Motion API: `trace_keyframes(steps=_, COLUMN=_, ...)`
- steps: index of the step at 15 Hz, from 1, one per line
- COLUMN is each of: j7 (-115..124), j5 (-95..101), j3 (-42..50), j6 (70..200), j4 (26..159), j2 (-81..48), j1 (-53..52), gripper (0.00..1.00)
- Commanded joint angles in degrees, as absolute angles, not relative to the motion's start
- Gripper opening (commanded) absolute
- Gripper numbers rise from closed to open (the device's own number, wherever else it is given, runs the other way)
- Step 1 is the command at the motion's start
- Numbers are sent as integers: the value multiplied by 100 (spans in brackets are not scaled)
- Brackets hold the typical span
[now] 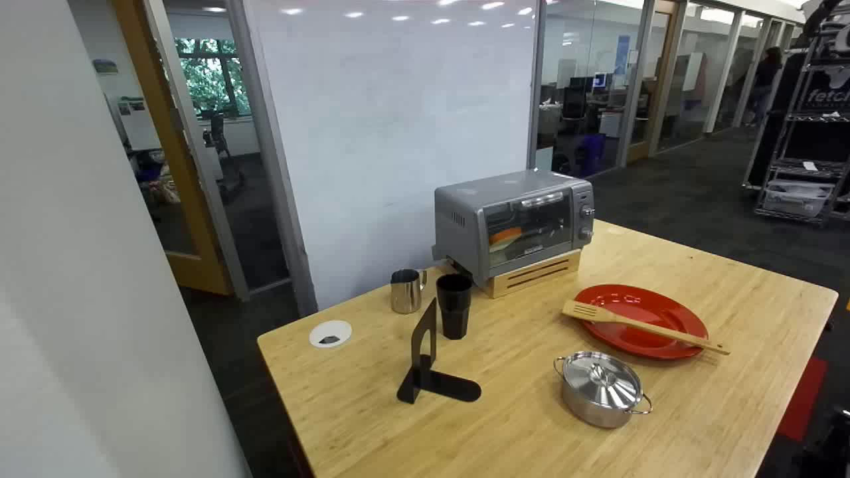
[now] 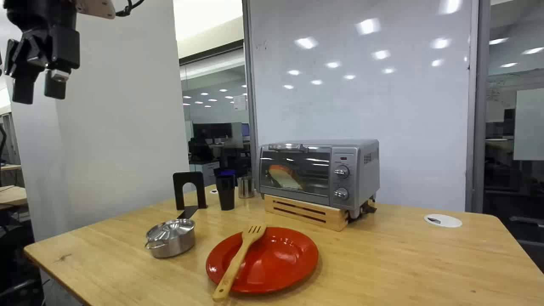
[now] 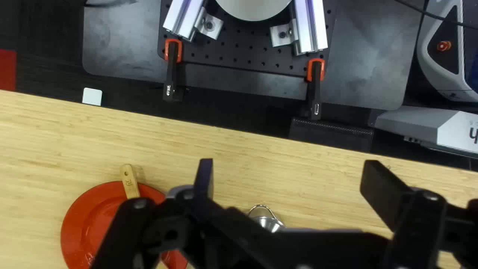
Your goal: Move the black to the right side of the table
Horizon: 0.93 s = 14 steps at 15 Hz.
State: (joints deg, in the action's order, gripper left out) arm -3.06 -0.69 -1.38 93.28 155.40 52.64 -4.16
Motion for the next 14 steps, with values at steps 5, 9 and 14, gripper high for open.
trace_keyframes(steps=5, j7=-310, j5=-74, j3=-145, j6=9320, j4=15532, j2=5260, j1=-408, gripper=100)
trace_keyframes(steps=9, j7=-310, j5=-74, j3=-145, j6=9320, j4=15532, j2=5260, j1=-408, gripper=100)
trace_keyframes(steps=14, j7=-433, j5=-4, j3=36, j6=9960, j4=15343, j2=4556, j1=-304, gripper=100)
